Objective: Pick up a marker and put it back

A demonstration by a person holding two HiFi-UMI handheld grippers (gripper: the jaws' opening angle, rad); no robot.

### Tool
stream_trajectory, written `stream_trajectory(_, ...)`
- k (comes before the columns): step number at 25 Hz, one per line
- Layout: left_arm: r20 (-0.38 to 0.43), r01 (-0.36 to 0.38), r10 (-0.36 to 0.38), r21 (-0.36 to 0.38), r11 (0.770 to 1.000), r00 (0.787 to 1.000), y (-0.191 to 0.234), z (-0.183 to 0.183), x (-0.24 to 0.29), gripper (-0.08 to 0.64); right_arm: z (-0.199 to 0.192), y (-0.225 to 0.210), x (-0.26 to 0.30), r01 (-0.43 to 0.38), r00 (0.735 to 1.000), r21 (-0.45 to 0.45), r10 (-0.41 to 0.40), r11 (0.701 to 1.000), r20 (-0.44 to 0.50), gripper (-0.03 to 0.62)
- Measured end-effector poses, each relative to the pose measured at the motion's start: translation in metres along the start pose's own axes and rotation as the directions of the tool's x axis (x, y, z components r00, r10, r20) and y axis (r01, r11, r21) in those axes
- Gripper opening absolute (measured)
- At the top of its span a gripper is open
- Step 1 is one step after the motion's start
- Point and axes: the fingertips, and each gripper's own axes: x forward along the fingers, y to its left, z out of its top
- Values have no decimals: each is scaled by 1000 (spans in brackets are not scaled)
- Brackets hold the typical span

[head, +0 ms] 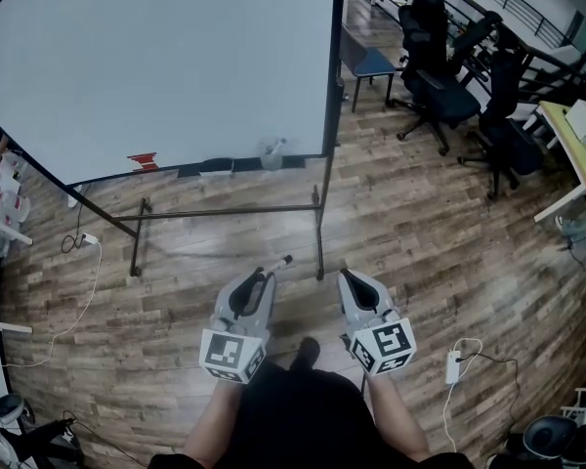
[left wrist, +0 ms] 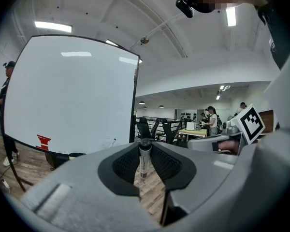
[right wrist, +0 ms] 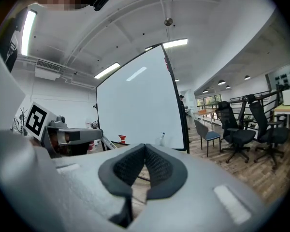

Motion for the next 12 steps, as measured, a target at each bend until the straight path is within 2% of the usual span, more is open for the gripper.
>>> stream_trajectory(8, -12, -6, 6, 25, 1000, 1000, 10, 0, 2, 83, 1, -12, 4, 29, 1000, 2, -29, 1000, 6, 2)
stream_trajectory(12, -27, 6, -6, 13, 1000, 1000, 19, -4, 19, 83, 1, -20, 19, 33, 999, 7, -33, 999, 1, 2)
